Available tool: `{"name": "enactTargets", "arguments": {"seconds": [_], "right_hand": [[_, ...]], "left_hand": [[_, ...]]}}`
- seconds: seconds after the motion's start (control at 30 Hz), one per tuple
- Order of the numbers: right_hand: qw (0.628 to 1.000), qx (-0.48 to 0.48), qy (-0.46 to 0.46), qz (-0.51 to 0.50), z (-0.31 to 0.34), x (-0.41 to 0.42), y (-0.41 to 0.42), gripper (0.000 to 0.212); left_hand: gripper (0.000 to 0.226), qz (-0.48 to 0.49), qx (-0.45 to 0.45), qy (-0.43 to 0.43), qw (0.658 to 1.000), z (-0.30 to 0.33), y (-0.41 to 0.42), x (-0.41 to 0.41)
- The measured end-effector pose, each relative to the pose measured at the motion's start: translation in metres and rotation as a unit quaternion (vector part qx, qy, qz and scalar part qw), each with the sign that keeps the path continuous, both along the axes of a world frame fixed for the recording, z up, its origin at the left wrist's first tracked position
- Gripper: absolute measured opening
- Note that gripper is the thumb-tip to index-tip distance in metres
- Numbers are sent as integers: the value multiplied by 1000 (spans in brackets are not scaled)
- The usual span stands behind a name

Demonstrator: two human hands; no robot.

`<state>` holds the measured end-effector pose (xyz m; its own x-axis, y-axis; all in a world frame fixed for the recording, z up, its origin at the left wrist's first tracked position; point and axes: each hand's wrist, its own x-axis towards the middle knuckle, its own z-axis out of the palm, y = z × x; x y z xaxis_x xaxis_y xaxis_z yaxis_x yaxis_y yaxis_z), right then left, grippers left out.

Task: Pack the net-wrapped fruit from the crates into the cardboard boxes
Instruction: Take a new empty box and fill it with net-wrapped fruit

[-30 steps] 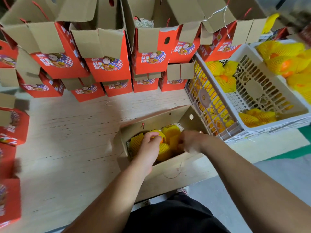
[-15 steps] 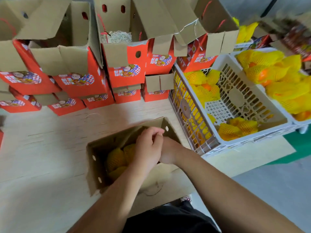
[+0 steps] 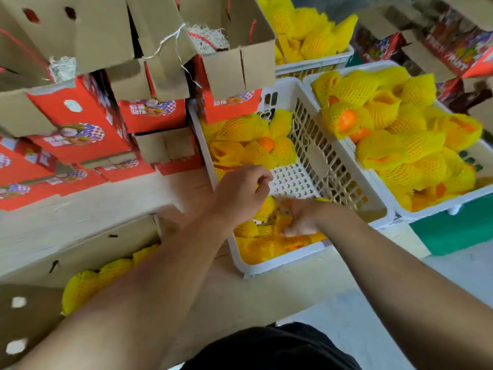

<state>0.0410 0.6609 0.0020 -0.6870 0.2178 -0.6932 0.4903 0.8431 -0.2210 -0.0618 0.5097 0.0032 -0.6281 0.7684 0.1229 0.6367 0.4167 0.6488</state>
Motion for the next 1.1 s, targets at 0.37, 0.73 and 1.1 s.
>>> {"name": "enactTargets", "arguments": {"seconds": [0.37,0.73,1.1], "right_hand": [[987,-130,74,-64,-46,-14,21,66],[782,-467,132,-391,-38,-34,35,52],[656,-630,49,-413,-28,-33,33,75]], "left_hand": [[20,46,-98,84,990,-14,9,7],[93,17,-242,106,964,-10,17,3],[95,33,-124,11,992,-6,10,-1]]}}
